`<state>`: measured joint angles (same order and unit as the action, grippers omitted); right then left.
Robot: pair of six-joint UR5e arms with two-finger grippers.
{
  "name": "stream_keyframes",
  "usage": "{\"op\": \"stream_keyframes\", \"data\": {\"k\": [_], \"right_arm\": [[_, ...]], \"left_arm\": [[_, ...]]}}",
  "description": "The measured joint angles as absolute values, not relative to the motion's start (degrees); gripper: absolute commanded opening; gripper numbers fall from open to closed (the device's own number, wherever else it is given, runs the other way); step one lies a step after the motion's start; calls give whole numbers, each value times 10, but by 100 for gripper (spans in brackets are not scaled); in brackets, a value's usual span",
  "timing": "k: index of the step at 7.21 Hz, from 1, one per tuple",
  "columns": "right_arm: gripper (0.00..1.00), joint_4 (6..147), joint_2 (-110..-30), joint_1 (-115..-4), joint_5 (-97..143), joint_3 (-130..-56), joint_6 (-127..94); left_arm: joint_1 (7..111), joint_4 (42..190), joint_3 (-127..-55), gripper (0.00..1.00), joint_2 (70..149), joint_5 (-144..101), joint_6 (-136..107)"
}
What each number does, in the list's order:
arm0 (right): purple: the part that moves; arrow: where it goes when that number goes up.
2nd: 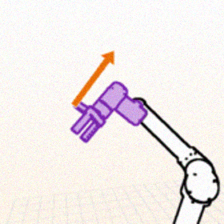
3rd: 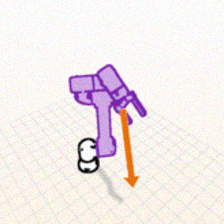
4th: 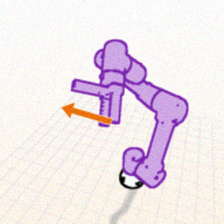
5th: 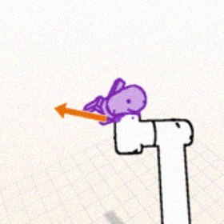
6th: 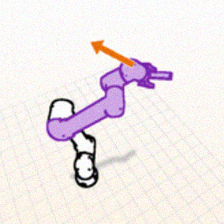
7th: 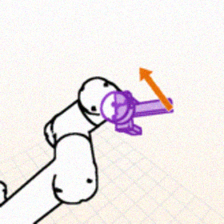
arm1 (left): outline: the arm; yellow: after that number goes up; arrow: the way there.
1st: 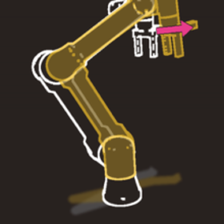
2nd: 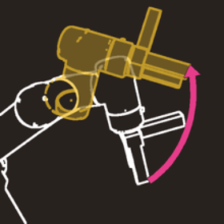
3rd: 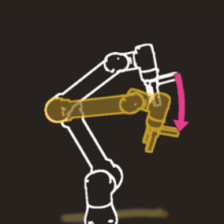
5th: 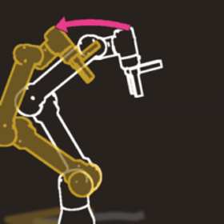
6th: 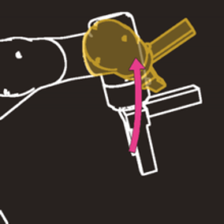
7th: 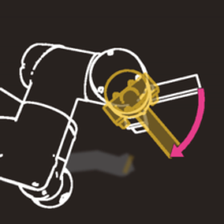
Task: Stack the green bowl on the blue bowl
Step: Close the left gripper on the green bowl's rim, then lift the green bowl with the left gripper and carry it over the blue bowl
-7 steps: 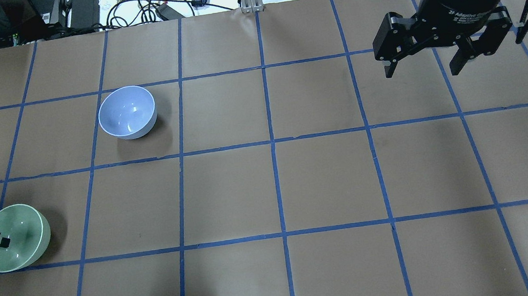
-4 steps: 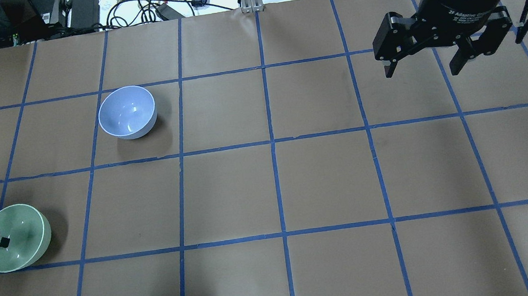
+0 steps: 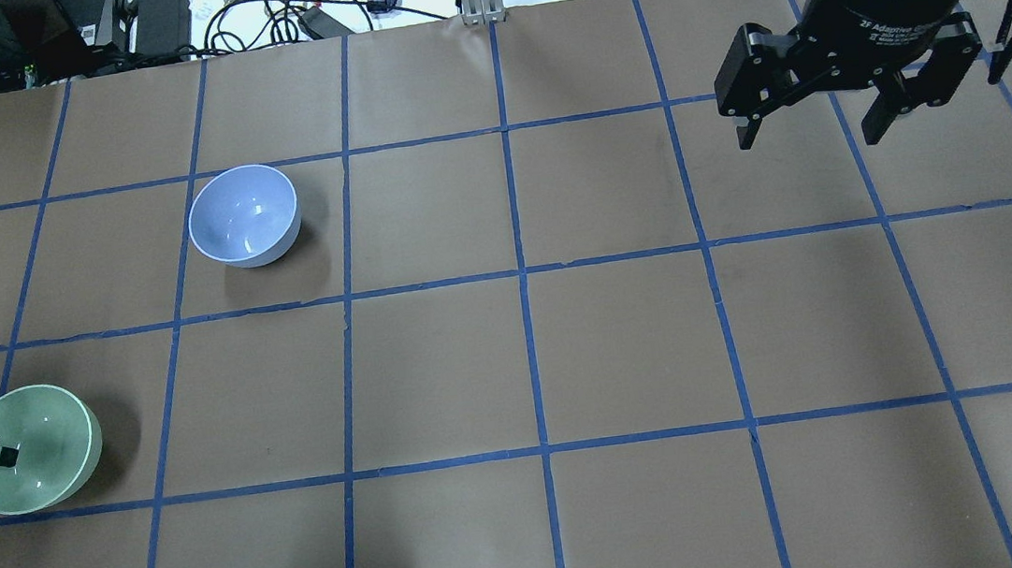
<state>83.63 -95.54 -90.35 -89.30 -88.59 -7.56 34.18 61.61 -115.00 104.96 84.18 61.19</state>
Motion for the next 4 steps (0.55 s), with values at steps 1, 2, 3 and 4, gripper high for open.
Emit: {"op": "stream_keyframes", "data": {"k": [1, 2, 3, 4], "right_arm": [[100, 836, -955, -904, -893, -886, -76], [100, 836, -955, -904, -893, -886, -76], [100, 836, -955, -904, -893, -886, -76], [100, 836, -955, -904, -893, -886, -76]], "left_arm": [[344, 637, -1141, 0, 1043, 833, 612], [347, 665, -1127, 0, 1038, 819, 612], [356, 685, -1109, 0, 1034, 807, 611], [374, 705, -1091, 0, 1031, 797, 605]]}}
